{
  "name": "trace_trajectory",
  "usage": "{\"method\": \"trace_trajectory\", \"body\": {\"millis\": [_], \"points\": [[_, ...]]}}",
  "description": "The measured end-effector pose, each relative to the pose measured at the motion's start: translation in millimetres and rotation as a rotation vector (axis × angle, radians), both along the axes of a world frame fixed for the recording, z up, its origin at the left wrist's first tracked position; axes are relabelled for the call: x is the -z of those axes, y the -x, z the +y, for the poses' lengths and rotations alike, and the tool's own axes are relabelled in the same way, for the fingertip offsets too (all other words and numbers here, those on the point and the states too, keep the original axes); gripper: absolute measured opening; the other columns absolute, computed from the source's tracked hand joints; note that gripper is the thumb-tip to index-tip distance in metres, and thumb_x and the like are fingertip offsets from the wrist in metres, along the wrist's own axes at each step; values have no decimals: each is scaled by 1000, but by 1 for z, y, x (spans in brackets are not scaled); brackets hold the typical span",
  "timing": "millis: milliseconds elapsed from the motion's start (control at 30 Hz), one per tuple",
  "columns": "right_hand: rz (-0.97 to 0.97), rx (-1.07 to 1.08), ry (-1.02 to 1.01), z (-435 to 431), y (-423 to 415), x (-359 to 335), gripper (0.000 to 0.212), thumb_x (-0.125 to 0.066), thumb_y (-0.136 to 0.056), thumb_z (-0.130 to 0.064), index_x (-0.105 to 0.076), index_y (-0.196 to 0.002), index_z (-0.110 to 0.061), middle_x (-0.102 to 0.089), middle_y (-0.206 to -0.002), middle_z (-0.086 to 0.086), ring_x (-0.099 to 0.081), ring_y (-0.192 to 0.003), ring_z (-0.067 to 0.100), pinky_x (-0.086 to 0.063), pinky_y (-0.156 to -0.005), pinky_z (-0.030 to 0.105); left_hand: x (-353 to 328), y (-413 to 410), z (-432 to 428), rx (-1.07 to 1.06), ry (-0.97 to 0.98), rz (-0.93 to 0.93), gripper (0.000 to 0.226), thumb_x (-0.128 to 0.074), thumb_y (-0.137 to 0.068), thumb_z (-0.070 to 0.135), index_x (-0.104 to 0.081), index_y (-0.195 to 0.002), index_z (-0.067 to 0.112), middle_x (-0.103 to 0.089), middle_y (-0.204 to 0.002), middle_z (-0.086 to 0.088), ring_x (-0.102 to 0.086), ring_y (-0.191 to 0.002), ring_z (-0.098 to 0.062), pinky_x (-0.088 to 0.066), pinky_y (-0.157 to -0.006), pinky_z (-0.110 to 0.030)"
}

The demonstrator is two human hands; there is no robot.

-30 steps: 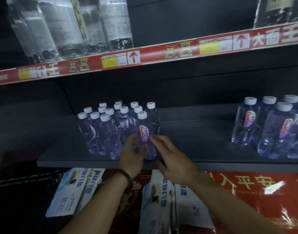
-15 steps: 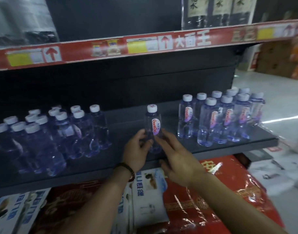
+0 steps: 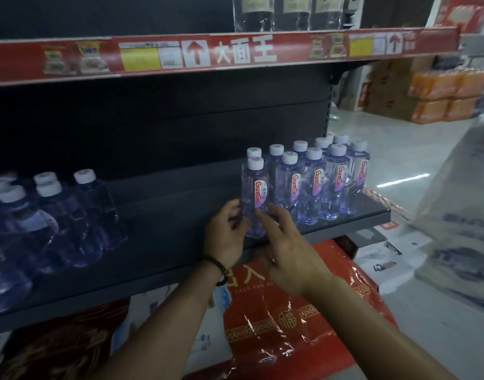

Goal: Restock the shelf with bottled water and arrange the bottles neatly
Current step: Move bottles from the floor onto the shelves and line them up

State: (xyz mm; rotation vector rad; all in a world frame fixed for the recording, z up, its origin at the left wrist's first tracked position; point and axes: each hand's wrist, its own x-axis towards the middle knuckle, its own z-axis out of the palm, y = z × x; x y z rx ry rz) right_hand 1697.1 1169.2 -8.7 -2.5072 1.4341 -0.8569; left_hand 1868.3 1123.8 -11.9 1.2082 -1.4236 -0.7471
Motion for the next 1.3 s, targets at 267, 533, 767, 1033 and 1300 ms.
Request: {"method": "trace_trajectory", "body": {"millis": [267, 533, 767, 1033, 1300], "points": [[-55, 21, 0, 2, 9, 11, 79, -65, -94, -21, -27, -163, -19, -6, -170, 2, -35, -152, 27, -54, -109, 40, 4, 19, -3, 8, 12, 26, 37, -69, -99, 9, -66, -129, 30, -74, -112, 18, -73, -99, 0, -61, -90, -30], [-102, 125, 80, 6, 0, 5, 52, -60, -90, -22, -52, -141, -19, -40, -135, 1, -56, -109, 21, -59, -86, 42, -1, 20, 2, 13, 2, 42, 39, -72, -97, 9, -65, -130, 28, -73, -114, 15, -73, -99, 1, -60, -88, -23], [-293, -98, -6, -8, -79, -27, 28, -63, -92, -10, -62, -119, -19, -60, -111, -2, -60, -96, 17, -52, -81, 32, -17, -58, 31, -374, 153, -160, 40, -58, -93, -7, -66, -113, 28, -68, -106, 16, -67, -100, -1, -58, -92, -31], [-599, -286, -463, -39, -234, -16, 40, -59, -98, -1, -55, -135, -18, -63, -125, -3, -64, -120, 17, -51, -111, 40, -16, -188, 87, -677, 191, -274, 41, -54, -92, -7, -63, -119, 23, -67, -115, 3, -64, -107, -17, -55, -98, -47], [-658, -383, -607, -61, -289, -6, 57, -79, -88, -13, -54, -136, -31, -71, -129, -8, -69, -119, 9, -55, -107, 41, -14, -218, 97, -608, 90, -267, 50, -51, -102, -3, -56, -135, 34, -60, -125, 27, -57, -124, 2, -46, -113, -28]]}}
